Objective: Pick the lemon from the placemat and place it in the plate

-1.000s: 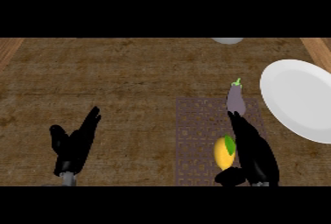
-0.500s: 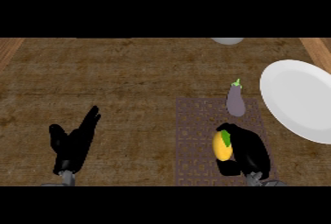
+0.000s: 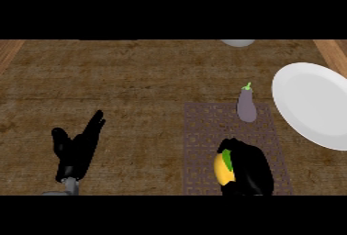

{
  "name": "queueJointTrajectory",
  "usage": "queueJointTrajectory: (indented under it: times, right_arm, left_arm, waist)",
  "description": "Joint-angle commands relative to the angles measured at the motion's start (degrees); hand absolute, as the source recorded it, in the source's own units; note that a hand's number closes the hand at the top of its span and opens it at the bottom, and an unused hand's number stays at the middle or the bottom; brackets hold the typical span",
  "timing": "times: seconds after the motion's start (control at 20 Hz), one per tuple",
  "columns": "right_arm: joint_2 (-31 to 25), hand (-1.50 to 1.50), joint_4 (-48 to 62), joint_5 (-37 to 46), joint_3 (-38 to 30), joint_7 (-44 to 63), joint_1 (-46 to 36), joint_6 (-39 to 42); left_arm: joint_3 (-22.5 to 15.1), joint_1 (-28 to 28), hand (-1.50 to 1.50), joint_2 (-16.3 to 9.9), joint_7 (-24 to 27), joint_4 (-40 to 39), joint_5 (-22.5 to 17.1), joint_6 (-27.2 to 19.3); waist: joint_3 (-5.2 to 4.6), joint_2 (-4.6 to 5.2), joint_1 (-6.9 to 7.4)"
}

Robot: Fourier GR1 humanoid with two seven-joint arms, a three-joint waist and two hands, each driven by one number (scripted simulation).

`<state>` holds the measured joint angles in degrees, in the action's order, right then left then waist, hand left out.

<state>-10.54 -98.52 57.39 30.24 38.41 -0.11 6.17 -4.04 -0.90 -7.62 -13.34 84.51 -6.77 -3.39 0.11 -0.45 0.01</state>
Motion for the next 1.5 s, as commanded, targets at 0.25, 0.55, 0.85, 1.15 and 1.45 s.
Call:
queueJointTrajectory:
  times: [0.25,0.55,0.85,1.15,1.45]
  right_arm:
    - [2.71,1.50,-11.00,9.57,9.29,-3.12,4.75,-14.56]
    - [3.85,1.50,-18.72,18.62,9.00,0.24,6.53,-22.40]
    - [3.09,1.50,-23.65,8.66,-3.50,-1.30,7.13,-29.25]
    - [-1.05,1.50,-18.57,-9.44,-16.33,-9.96,7.90,-38.08]
    - [-6.58,1.50,-3.80,-22.67,-29.27,-21.91,1.35,-41.37]
  left_arm:
    - [-0.13,-2.77,0.00,0.88,1.23,-0.81,-0.08,0.78]
    - [0.91,-1.65,0.00,-0.38,-0.36,0.34,-0.30,1.32]
    - [0.41,-0.13,0.00,2.22,1.38,-3.33,0.80,-0.21]
    - [-1.10,-1.08,0.00,2.80,0.34,-1.33,1.95,-0.35]
    - [0.24,-0.54,0.00,2.10,3.30,-4.27,1.43,1.54]
  waist:
    - [-0.09,0.11,-0.57]
    - [-0.11,0.17,-0.59]
    - [-0.07,0.50,-0.61]
    - [0.01,0.55,-0.01]
    - [-0.01,0.67,0.30]
